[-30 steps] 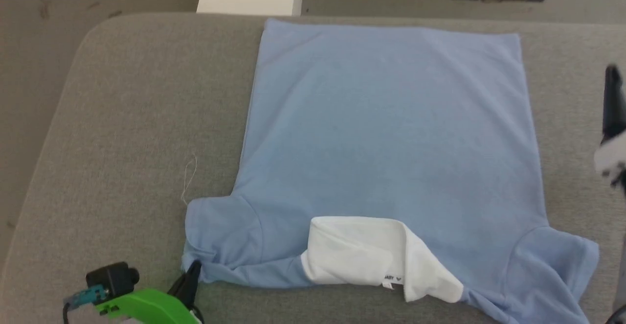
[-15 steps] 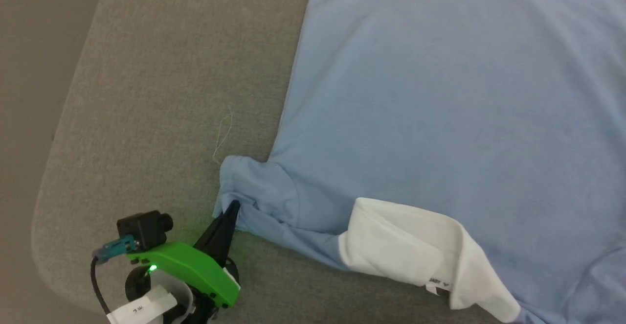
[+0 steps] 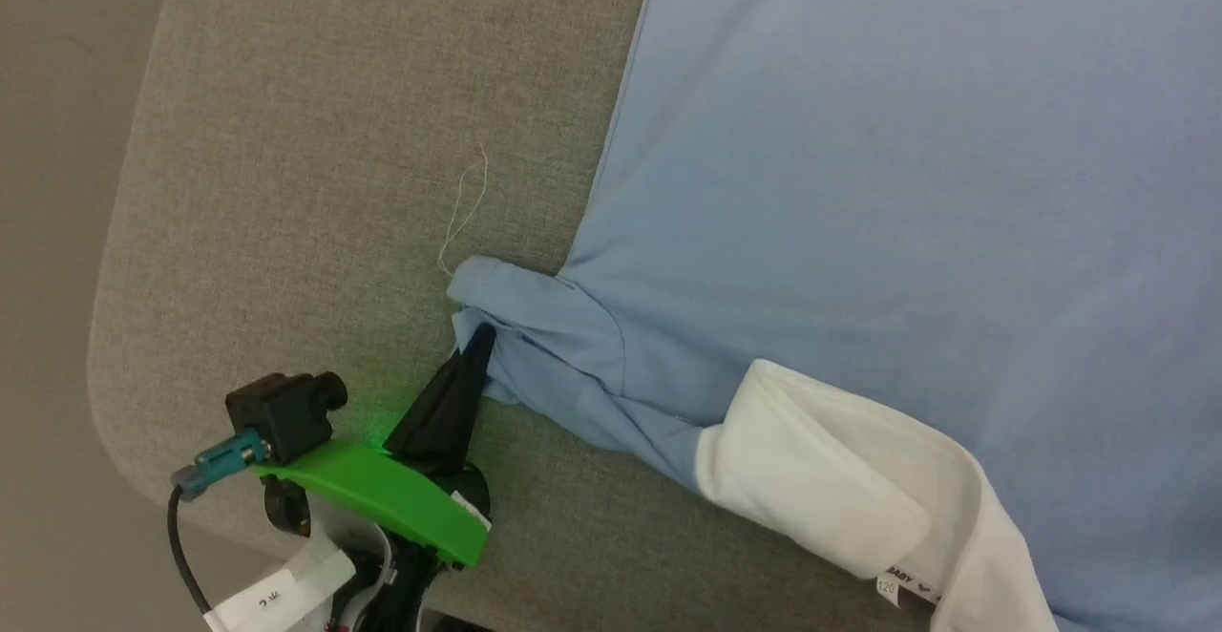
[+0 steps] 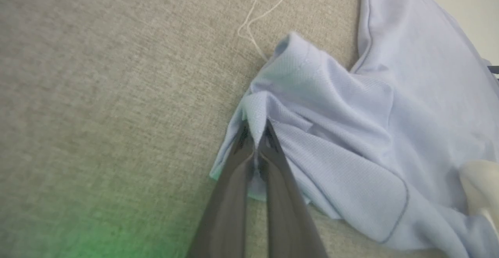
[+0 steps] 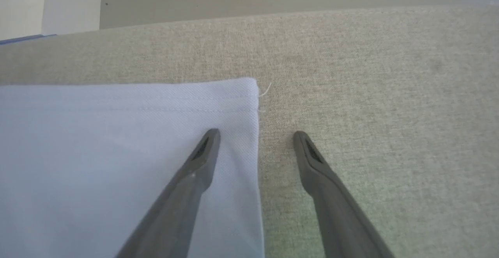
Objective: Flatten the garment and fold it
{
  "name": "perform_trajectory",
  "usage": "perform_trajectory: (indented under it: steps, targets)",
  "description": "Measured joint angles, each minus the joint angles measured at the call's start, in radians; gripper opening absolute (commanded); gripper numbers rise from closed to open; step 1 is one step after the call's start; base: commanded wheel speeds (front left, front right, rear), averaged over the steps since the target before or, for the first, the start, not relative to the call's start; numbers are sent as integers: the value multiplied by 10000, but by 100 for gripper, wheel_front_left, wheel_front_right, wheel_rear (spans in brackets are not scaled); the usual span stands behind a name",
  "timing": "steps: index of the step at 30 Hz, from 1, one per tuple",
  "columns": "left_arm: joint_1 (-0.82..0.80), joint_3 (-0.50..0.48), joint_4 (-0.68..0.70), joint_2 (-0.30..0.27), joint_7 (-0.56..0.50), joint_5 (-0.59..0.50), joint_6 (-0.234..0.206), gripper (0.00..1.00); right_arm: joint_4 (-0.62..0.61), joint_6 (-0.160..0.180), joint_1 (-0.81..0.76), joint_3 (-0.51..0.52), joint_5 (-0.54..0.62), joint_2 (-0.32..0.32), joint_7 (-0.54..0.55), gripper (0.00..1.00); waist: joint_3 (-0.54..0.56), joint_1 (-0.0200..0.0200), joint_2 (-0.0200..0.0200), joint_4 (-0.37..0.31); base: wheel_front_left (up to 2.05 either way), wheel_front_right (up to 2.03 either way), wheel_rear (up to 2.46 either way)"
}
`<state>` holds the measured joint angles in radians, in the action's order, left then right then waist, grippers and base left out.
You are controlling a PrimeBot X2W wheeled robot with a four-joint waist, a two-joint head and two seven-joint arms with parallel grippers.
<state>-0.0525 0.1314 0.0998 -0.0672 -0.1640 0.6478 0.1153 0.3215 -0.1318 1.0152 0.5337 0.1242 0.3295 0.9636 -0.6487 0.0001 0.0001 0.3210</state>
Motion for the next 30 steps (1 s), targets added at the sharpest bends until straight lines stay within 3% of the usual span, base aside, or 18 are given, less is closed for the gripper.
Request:
perform_trajectory:
  steps: [1, 5, 9, 12, 18, 22, 27, 30]
  targets:
    - [-10, -2, 35, 0, 23, 23, 21, 0, -178, 0, 4, 15, 0, -4, 86, 47, -84, 0, 0, 19, 0, 0, 0]
    - [-58, -10, 125, -4, 127, 33, 75, 0, -892, 0, 35, 98, -12, -23, 462, 0, -383, 0, 0, 59, 0, 0, 0]
    - [-58, -29, 144, -21, 167, 33, 75, 0, -1243, 0, -199, -196, -236, 61, 297, 0, -415, 0, 0, 4, 0, 0, 0]
    - [-60, -46, 46, -33, 167, 33, 73, 0, -1298, 0, -783, -685, -683, 426, -535, 0, -239, 0, 0, -40, 0, 0, 0]
    - [-63, -56, -307, -56, 104, 29, -123, 0, -1528, -4, -2514, -1664, -1818, 1643, -3482, 0, 465, 1, 0, -172, 0, 0, 0]
    - [121, -165, -458, -165, -71, 29, -380, 0, -1657, -4, -4098, -1971, -2056, 2219, -4832, 0, 1057, 0, 0, -316, 0, 0, 0]
    - [802, -360, -454, -372, -276, 31, -669, 0, -1977, -6, -6324, -1682, -2349, 2242, -5181, 0, 1922, 0, 0, -614, 0, 0, 0]
    - [1171, -456, -407, -491, -397, 31, -848, 0, -2332, -6, -7747, -1200, -2606, 1941, -4771, 0, 2413, -1, 0, -839, 0, 0, 0]
